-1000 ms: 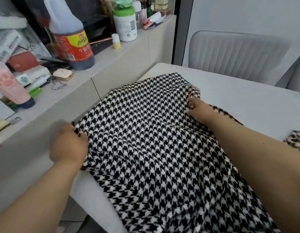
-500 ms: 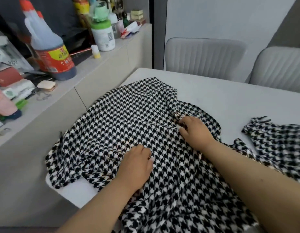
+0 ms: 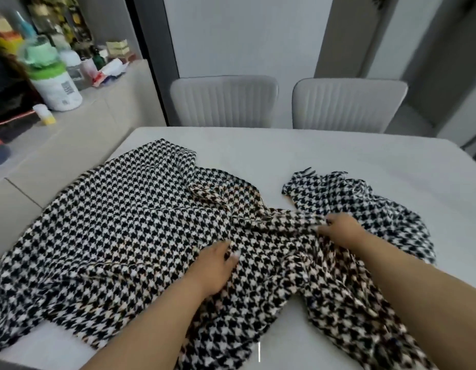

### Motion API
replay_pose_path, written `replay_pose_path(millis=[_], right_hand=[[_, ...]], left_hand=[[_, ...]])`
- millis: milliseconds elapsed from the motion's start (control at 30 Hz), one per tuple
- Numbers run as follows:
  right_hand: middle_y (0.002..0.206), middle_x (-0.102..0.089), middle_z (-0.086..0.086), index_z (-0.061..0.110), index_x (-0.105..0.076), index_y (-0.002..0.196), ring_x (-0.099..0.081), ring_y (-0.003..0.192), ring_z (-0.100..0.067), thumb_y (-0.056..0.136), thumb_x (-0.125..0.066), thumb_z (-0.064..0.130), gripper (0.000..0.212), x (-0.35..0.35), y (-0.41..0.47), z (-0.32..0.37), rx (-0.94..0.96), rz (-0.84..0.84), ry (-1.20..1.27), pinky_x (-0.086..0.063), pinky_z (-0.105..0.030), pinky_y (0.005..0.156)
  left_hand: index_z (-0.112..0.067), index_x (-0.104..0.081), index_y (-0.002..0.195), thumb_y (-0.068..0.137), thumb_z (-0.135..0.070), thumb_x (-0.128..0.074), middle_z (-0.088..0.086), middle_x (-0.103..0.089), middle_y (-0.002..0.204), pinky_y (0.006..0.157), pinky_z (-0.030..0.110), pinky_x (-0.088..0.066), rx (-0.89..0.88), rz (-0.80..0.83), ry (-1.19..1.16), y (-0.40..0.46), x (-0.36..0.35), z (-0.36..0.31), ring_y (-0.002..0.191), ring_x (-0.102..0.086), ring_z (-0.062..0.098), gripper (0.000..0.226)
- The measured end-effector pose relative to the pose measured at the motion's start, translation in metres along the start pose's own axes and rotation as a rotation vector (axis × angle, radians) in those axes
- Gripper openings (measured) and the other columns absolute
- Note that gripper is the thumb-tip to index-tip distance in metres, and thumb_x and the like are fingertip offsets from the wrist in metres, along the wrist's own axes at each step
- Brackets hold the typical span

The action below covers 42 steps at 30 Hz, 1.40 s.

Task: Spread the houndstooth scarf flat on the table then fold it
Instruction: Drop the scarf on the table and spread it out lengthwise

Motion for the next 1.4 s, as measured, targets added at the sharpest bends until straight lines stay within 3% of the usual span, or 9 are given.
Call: replay_pose_path(millis=[100, 233, 333, 467, 700, 867, 1100, 1267, 1400], right_hand=[[0.079, -0.059, -0.016, 0.007, -0.053, 0.071, -0.068, 0.078, -0.022, 0.094, -0.055, 0.038, 0.039, 0.066, 0.012, -0.028, -0.175, -0.402, 0.309, -0.045, -0.025, 0.062], [0.111, -0.061, -0.013, 0.007, -0.048, 0.129, -0.062, 0.100, -0.028, 0.087, -0.068, 0.031, 0.052, 0.084, 0.002, -0.003, -0.100, -0.531, 0.500, -0.046, -0.031, 0.085], [0.136, -0.052, -0.001, 0.021, -0.041, 0.139, -0.054, 0.119, -0.022, 0.080, -0.072, 0.043, 0.070, 0.034, -0.035, 0.051, 0.265, -0.285, 0.348, -0.043, -0.039, 0.102], [0.156, -0.025, 0.009, 0.036, -0.025, 0.146, -0.023, 0.144, -0.018, 0.074, -0.066, 0.061, 0.087, -0.054, -0.058, 0.074, 0.718, 0.231, -0.478, -0.013, -0.055, 0.117], [0.161, -0.006, 0.009, 0.043, -0.010, 0.150, -0.017, 0.146, -0.025, 0.087, -0.063, 0.039, 0.082, -0.008, 0.010, 0.011, 0.351, 0.239, -0.690, -0.017, -0.058, 0.115], [0.152, -0.035, -0.002, 0.028, -0.031, 0.147, -0.036, 0.136, -0.028, 0.094, -0.049, 0.021, 0.056, 0.024, 0.052, 0.018, 0.103, 0.105, -0.894, -0.019, -0.061, 0.112], [0.144, -0.040, -0.012, 0.013, -0.039, 0.140, -0.041, 0.130, -0.030, 0.088, -0.057, 0.031, 0.058, -0.040, 0.027, 0.137, 0.417, 0.050, -0.237, -0.038, -0.042, 0.107], [0.138, -0.044, -0.016, 0.006, -0.042, 0.135, -0.040, 0.129, -0.030, 0.092, -0.052, 0.034, 0.052, -0.041, 0.062, 0.172, 0.393, -0.199, -0.155, -0.035, -0.040, 0.107], [0.144, -0.039, -0.015, 0.009, -0.037, 0.141, -0.036, 0.134, -0.030, 0.090, -0.057, 0.037, 0.062, -0.060, 0.072, 0.225, 0.478, -0.129, -0.149, -0.032, -0.040, 0.110]], left_hand=[[-0.024, -0.022, 0.154, 0.101, -0.050, -0.030, 0.000, -0.021, 0.160, 0.119, 0.035, -0.016, 0.021, -0.034, -0.140, 0.016, 0.012, -0.011, 0.147, -0.020, 0.021, 0.059], [-0.019, -0.033, 0.149, 0.103, -0.045, -0.029, 0.004, -0.032, 0.155, 0.117, 0.038, -0.025, 0.023, -0.209, -0.111, 0.023, 0.025, -0.019, 0.141, -0.032, 0.023, 0.054], [-0.011, -0.036, 0.148, 0.102, -0.048, -0.028, 0.009, -0.036, 0.153, 0.118, 0.041, -0.026, 0.059, -0.249, 0.018, 0.027, 0.025, -0.003, 0.141, -0.032, 0.026, 0.059], [-0.014, -0.025, 0.153, 0.100, -0.055, -0.022, 0.008, -0.023, 0.160, 0.121, 0.041, -0.016, 0.171, -0.118, 0.160, 0.029, 0.015, 0.028, 0.148, -0.018, 0.026, 0.067], [-0.025, -0.022, 0.154, 0.100, -0.056, -0.016, -0.002, -0.014, 0.162, 0.120, 0.047, -0.015, 0.215, -0.101, 0.273, 0.042, 0.024, 0.036, 0.149, -0.009, 0.026, 0.062], [-0.023, -0.033, 0.150, 0.100, -0.051, -0.022, 0.003, -0.027, 0.159, 0.121, 0.041, -0.015, 0.155, -0.129, 0.231, 0.055, 0.032, 0.051, 0.147, -0.017, 0.023, 0.058], [-0.025, -0.040, 0.147, 0.102, -0.041, -0.031, 0.007, -0.033, 0.151, 0.113, 0.039, -0.028, 0.113, -0.243, 0.288, 0.039, 0.041, 0.049, 0.138, -0.025, 0.027, 0.048], [-0.020, -0.044, 0.143, 0.100, -0.034, -0.039, 0.009, -0.040, 0.142, 0.108, 0.041, -0.036, 0.226, -0.484, 0.247, 0.025, 0.068, 0.084, 0.131, -0.033, 0.026, 0.044], [-0.021, -0.037, 0.146, 0.098, -0.039, -0.043, 0.010, -0.034, 0.149, 0.115, 0.043, -0.030, 0.298, -0.465, 0.289, 0.014, 0.072, 0.112, 0.137, -0.029, 0.028, 0.052]])
Point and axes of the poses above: each hand's wrist, its own y-axis towards the middle knuckle, its own x-axis out of the back of the hand, z = x × y, the point moved 3 cm from there along y, towards the middle knuckle
